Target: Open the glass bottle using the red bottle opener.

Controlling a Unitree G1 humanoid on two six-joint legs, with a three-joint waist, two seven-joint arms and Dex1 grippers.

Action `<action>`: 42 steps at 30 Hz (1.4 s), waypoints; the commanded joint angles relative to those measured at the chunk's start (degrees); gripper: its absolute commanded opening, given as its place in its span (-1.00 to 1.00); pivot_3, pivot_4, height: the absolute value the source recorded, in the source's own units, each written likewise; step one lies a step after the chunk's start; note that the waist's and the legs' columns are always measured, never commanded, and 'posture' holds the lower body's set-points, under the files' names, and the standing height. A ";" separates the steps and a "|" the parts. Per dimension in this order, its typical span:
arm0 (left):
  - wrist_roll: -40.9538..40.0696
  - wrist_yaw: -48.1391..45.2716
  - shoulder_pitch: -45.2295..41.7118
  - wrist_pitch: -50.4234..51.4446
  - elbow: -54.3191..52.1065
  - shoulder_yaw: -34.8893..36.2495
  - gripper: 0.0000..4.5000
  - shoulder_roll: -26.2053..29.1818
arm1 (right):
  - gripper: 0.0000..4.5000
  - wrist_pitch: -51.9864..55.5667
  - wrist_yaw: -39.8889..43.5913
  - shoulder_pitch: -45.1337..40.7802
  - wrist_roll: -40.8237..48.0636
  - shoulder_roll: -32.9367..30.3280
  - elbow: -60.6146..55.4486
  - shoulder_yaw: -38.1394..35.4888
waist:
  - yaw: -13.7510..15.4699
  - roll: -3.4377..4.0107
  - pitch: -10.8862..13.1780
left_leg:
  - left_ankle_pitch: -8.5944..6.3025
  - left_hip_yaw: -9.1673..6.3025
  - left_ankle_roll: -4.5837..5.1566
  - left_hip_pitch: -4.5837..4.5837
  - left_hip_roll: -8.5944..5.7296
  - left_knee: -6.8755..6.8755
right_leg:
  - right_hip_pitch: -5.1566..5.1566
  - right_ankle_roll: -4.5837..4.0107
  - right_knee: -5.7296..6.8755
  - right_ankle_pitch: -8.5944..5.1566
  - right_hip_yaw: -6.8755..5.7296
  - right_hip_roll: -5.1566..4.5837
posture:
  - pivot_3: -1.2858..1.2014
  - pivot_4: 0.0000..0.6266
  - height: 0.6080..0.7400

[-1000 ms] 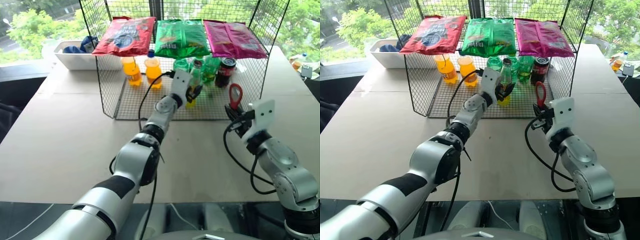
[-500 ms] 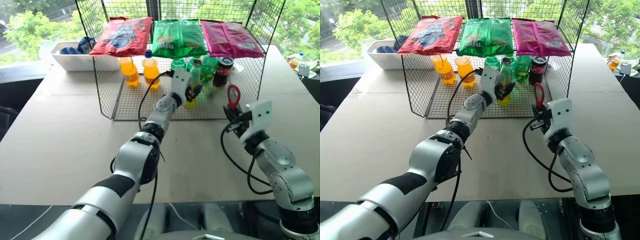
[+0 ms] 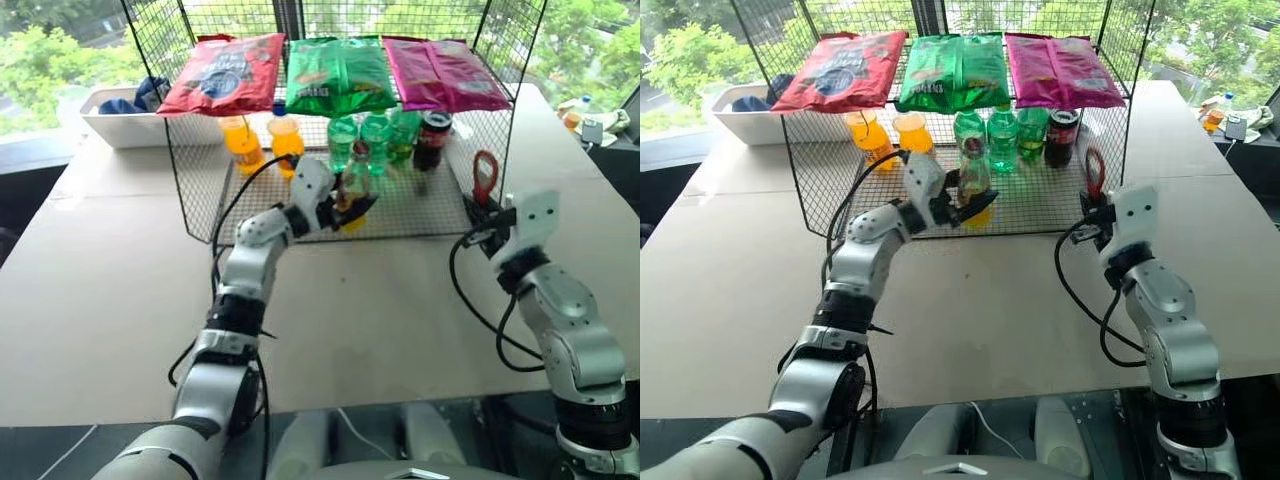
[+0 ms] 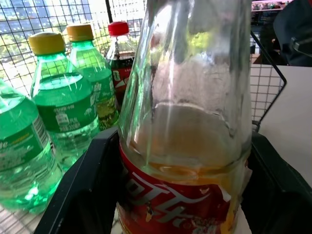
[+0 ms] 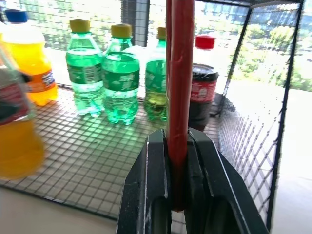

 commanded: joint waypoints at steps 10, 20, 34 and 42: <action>-12.66 0.06 12.85 12.20 -23.52 0.95 0.16 2.40 | -1.00 -6.95 1.15 -3.44 -5.86 1.53 2.84 2.48 | 0.46 0.00 0.00 | 0.00 0.03 0.00 0.06 0.01 0.02 | 0.02 -0.01 -0.02 0.00 0.00 -0.01 | 0.03 -0.52 1.00; -8.82 0.06 15.14 6.59 -22.90 -1.64 0.16 3.20 | -1.00 -7.63 1.95 -3.82 -6.58 2.05 3.39 2.50 | 0.47 0.00 0.00 | 0.00 0.07 0.00 0.06 0.02 0.01 | 0.03 -0.01 -0.03 0.00 0.02 0.00 | 0.03 -0.52 1.00; -11.58 1.78 17.01 2.96 -23.27 -0.16 0.99 1.99 | -1.00 -8.12 2.22 -3.02 -7.21 2.81 3.26 2.81 | 0.40 0.01 -0.01 | 0.00 0.10 -0.01 0.11 0.03 0.00 | 0.04 -0.01 -0.03 0.00 0.04 0.00 | 0.03 -0.52 1.00; -16.82 1.63 17.56 3.05 -24.76 2.31 0.99 1.13 | -1.00 -8.24 2.47 -2.64 -7.47 3.36 3.35 2.82 | 0.43 0.01 -0.01 | 0.00 0.10 0.00 0.11 0.04 0.00 | 0.04 -0.01 -0.03 0.00 0.03 -0.01 | 0.03 -0.52 1.00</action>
